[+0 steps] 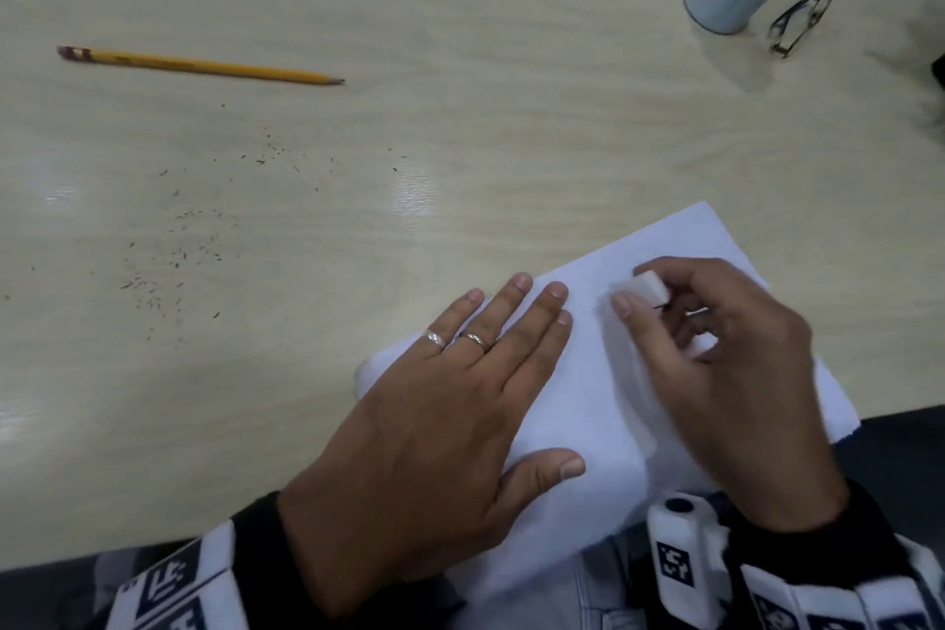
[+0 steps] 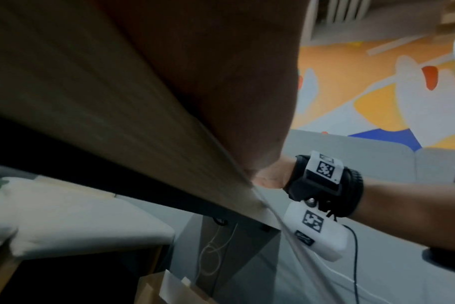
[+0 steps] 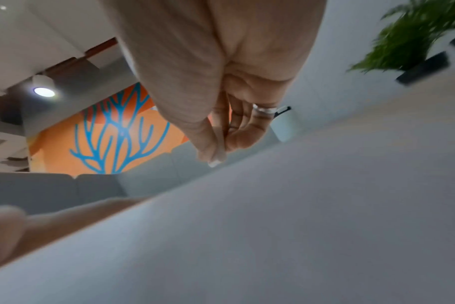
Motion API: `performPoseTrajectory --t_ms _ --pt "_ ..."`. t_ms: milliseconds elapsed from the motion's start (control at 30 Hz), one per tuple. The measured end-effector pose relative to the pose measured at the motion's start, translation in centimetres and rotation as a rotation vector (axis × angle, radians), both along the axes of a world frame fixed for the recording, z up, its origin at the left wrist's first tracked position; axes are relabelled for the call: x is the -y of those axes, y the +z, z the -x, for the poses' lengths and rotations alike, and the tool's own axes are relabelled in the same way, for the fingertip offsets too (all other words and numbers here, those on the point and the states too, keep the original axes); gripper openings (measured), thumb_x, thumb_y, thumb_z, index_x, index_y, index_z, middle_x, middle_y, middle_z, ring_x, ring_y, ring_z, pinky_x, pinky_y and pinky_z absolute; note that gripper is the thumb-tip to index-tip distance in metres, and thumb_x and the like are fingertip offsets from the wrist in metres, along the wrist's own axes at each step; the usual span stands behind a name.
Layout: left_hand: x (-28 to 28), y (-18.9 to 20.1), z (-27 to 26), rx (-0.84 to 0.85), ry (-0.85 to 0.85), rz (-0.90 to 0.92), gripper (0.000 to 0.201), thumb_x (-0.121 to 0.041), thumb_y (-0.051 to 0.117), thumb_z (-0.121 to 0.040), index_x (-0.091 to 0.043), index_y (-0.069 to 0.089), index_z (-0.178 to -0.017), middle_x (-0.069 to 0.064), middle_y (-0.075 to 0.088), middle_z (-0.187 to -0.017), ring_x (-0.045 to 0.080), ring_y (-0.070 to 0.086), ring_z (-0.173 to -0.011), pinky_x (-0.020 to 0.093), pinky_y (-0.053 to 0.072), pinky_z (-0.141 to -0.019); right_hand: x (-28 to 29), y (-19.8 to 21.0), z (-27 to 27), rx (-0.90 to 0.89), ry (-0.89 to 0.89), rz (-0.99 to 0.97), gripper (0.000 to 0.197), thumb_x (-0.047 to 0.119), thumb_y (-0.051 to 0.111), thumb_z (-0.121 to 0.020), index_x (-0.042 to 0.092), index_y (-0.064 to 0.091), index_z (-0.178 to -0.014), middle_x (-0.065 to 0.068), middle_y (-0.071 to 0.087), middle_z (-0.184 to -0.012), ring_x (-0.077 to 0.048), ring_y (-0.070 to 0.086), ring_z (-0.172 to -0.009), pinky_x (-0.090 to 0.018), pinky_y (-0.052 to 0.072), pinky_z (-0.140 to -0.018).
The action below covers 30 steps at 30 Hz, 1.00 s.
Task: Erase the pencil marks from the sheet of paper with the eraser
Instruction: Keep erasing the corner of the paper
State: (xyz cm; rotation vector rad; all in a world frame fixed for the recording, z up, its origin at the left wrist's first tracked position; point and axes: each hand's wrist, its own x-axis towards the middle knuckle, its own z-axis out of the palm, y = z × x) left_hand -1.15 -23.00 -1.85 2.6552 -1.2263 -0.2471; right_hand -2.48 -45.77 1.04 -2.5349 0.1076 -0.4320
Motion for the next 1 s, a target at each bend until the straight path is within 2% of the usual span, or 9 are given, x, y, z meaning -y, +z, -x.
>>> performPoseTrajectory --t_ms 100,233,400,500,567,700,767,867,1000 --pt "-0.1 0.0 -0.2 -0.002 -0.01 -0.011 0.084 -0.069 0.026 -0.106 -0.01 0.023 -0.167 0.006 0.007 -0.177 0.022 -0.002 -0.163 0.046 0.012 -0.13 0.0 -1.1 -0.2 -0.033 0.079 0.043 0.007 0.02 0.077 -0.097 0.016 0.072 -0.093 0.004 0.056 -0.073 -0.016 0.054 -0.066 -0.028 0.043 -0.064" --pt "-0.1 -0.2 0.1 0.002 0.002 0.002 0.082 -0.067 0.027 -0.107 -0.01 0.028 -0.165 0.007 0.012 -0.176 0.025 0.004 -0.163 0.048 0.016 -0.129 2.9 -1.1 -1.0 -0.02 -0.058 0.038 0.021 0.021 0.076 -0.098 0.012 0.068 -0.081 -0.003 0.044 -0.064 -0.023 0.045 -0.065 -0.04 0.041 -0.064" --pt "-0.2 -0.4 0.2 0.01 0.014 0.03 0.082 -0.068 0.027 -0.107 -0.01 0.028 -0.165 0.006 0.012 -0.176 0.025 0.004 -0.163 0.048 0.016 -0.129 0.4 -0.6 0.4 -0.033 0.062 -0.022 0.015 0.019 0.08 -0.093 0.016 0.071 -0.081 0.004 0.052 -0.066 -0.022 0.049 -0.063 -0.03 0.042 -0.062" --pt "-0.1 -0.5 0.3 0.019 0.021 0.049 0.081 -0.066 0.028 -0.107 -0.01 0.027 -0.166 0.006 0.011 -0.176 0.024 0.003 -0.163 0.048 0.016 -0.13 3.0 -1.5 -0.3 -0.028 -0.061 -0.038 0.021 0.014 0.081 -0.092 0.011 0.069 -0.075 -0.004 0.045 -0.063 -0.022 0.043 -0.061 -0.036 0.039 -0.061" --pt "-0.2 -0.4 0.4 0.021 0.029 0.066 0.08 -0.065 0.03 -0.107 -0.01 0.029 -0.165 0.006 0.012 -0.176 0.024 0.004 -0.163 0.049 0.019 -0.13 3.9 -1.2 -0.9 0.021 -0.13 -0.012 0.019 0.012 0.081 -0.091 0.012 0.07 -0.075 -0.001 0.047 -0.062 -0.019 0.043 -0.061 -0.032 0.037 -0.062" --pt "-0.2 -0.5 0.5 0.022 0.032 0.08 0.08 -0.064 0.032 -0.107 -0.008 0.031 -0.164 0.007 0.014 -0.176 0.025 0.006 -0.163 0.05 0.022 -0.128 0.5 -0.9 0.5 -0.002 0.081 -0.016 0.014 0.015 0.083 -0.09 0.016 0.072 -0.081 0.009 0.053 -0.066 -0.013 0.048 -0.062 -0.023 0.038 -0.063" --pt "-0.1 -0.5 0.4 0.029 0.032 0.084 0.08 -0.063 0.033 -0.107 -0.008 0.031 -0.164 0.007 0.014 -0.176 0.026 0.006 -0.163 0.05 0.022 -0.128 1.5 -1.6 0.1 0.003 0.027 -0.042 0.017 0.013 0.083 -0.09 0.017 0.072 -0.078 0.006 0.053 -0.066 -0.014 0.048 -0.063 -0.025 0.038 -0.063" --pt "-0.2 -0.3 0.6 0.039 0.037 0.094 0.079 -0.062 0.034 -0.107 -0.007 0.03 -0.164 0.008 0.014 -0.175 0.025 0.005 -0.163 0.05 0.021 -0.129 3.7 -1.3 -1.0 0.065 -0.116 -0.049 0.016 0.012 0.081 -0.091 0.016 0.073 -0.078 0.0 0.056 -0.068 -0.017 0.048 -0.063 -0.036 0.041 -0.061" --pt "-0.2 -0.4 0.6 0.039 0.039 0.106 0.079 -0.061 0.036 -0.107 -0.007 0.031 -0.164 0.007 0.015 -0.175 0.025 0.006 -0.163 0.05 0.023 -0.128 0.5 -1.3 1.0 -0.009 0.056 -0.009 0.011 0.022 0.081 -0.093 0.02 0.074 -0.084 0.009 0.059 -0.073 -0.012 0.053 -0.066 -0.034 0.042 -0.061"
